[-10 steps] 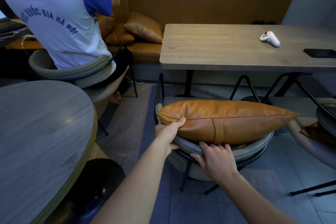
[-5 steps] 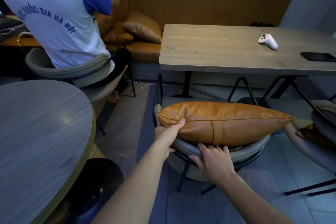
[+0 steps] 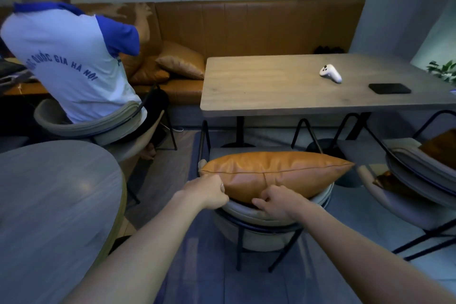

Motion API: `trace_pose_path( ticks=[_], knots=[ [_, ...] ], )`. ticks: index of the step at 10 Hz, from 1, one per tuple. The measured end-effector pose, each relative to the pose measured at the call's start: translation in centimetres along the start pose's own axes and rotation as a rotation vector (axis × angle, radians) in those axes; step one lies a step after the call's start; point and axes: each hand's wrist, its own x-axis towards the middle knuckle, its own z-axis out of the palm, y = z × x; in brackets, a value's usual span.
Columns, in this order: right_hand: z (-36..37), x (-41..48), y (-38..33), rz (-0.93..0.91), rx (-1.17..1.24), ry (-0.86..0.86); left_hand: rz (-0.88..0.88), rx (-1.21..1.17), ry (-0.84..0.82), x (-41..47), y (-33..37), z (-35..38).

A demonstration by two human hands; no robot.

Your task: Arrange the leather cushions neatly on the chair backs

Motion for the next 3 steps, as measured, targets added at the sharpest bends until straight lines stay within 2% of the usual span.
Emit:
trace_pose_path(
  ticks=[3],
  knots=[
    [-18.1, -10.0, -0.1, 0.079, 0.169, -0.085, 0.102, 0.022, 0.209, -6.7, 11.3, -12.8]
  ],
)
